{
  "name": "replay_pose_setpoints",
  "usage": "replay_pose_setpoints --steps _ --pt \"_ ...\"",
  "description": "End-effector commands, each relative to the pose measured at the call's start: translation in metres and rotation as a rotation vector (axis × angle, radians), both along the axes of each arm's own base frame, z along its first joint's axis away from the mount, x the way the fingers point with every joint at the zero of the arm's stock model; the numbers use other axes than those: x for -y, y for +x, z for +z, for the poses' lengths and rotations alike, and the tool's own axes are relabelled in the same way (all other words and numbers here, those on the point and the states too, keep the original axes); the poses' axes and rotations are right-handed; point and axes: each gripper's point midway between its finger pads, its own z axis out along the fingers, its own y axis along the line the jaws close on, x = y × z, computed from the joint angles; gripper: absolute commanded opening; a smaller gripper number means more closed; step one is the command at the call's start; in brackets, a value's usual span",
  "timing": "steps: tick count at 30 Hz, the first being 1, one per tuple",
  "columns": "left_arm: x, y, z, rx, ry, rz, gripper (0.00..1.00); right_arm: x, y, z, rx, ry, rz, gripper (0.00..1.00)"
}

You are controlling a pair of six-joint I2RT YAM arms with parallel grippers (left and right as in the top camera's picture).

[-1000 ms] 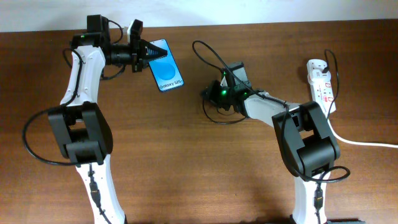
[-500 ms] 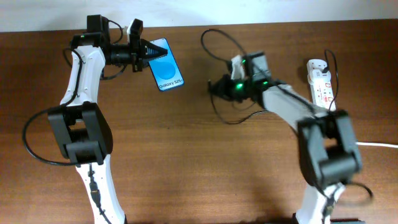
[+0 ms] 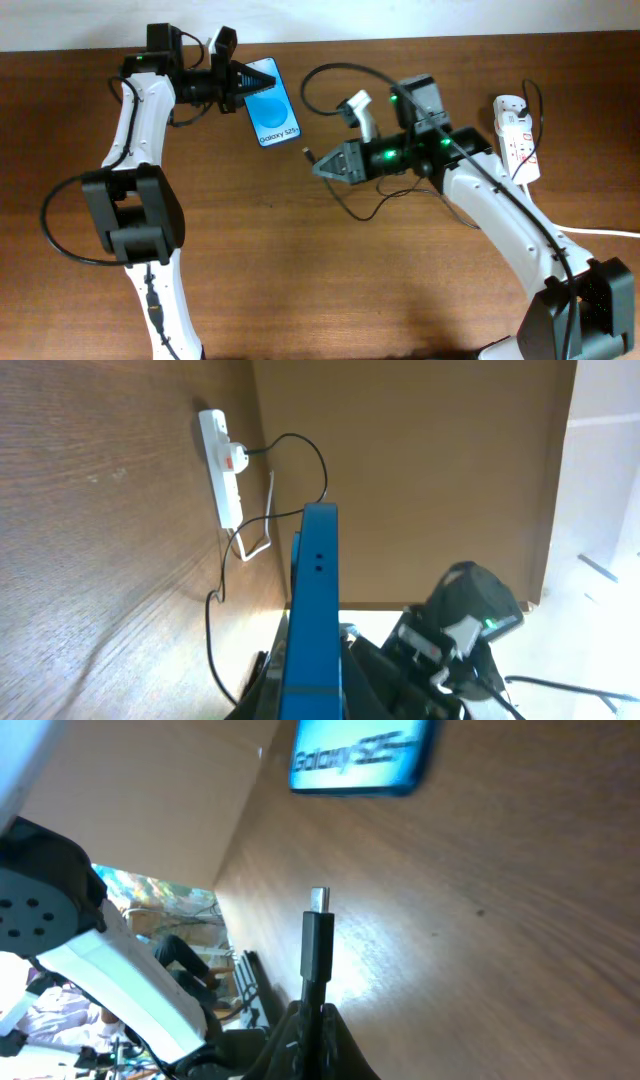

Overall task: Plug charger to phone and switch on socket
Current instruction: 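Grasp the USB-C plug with the right gripper and lift toward the phone, then push the held USB-C plug up into the phone's bottom port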

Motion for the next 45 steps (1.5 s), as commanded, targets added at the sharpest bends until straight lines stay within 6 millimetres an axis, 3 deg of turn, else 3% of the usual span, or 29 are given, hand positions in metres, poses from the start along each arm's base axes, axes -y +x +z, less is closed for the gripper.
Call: replay_pose_setpoints --steps 1,6,15,20,45 --pt "0.003 -0.005 0.015 0.023 -0.072 -0.028 0.0 -0.016 0.0 -0.005 -0.053 -0.047 -0.062 0.04" --pt "0.002 -0.005 0.015 -0.019 -0.074 -0.025 0.0 -0.033 -0.003 0.0 -0.069 -0.033 -0.08 0.04" --pt "0.001 -0.005 0.015 -0.093 -0.077 -0.021 0.0 -0.036 0.015 -0.005 -0.068 -0.079 -0.215 0.04" --pt "-0.003 -0.003 0.015 -0.092 -0.078 -0.012 0.0 -0.039 0.02 0.002 -0.095 -0.042 -0.249 0.04" --pt "-0.007 0.003 0.017 -0.061 -0.076 -0.007 0.0 -0.054 0.015 -0.002 -0.177 -0.009 -0.252 0.04"
